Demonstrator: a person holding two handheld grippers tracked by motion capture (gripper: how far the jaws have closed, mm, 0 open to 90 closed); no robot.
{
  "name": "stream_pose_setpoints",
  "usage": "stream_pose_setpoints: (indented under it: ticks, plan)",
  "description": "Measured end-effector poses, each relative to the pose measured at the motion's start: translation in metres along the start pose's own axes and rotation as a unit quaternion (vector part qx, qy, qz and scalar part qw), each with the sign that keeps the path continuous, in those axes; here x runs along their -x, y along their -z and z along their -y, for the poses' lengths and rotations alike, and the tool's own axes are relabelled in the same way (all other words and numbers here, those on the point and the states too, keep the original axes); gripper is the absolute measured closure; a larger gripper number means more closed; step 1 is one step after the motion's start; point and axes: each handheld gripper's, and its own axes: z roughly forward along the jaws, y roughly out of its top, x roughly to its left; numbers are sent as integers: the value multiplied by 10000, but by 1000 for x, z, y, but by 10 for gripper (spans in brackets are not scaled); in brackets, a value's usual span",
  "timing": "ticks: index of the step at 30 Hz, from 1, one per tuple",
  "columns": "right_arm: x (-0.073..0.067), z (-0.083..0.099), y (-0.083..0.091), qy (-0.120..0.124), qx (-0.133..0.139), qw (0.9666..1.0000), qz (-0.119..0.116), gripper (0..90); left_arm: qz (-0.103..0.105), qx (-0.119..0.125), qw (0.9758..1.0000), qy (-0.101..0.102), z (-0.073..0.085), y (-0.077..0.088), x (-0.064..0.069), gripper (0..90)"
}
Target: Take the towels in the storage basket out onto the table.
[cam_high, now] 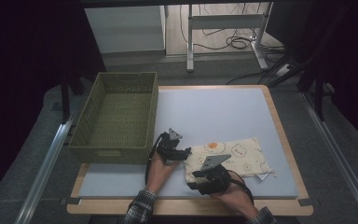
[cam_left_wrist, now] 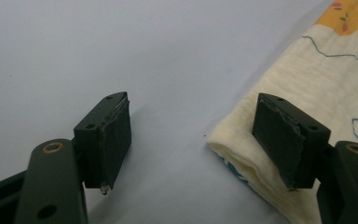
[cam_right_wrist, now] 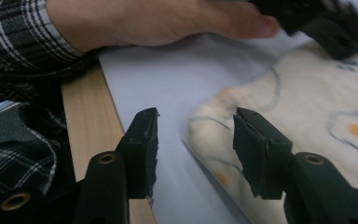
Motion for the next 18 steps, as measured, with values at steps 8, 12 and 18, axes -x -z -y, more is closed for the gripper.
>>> stream_pose_setpoints:
  ticks: [8,12,18]
  plan:
    - [-8,0,-19,436,-202,9976,501,631,-1,1,10000,7,0,0,0,284]
    - [-10,4,-18,470,-163,9961,730,775,26,34,10000,-22,0,1,1,346]
    - [-2,5,-16,223,-109,9980,583,844,499,79,9976,-476,1,3,3,728]
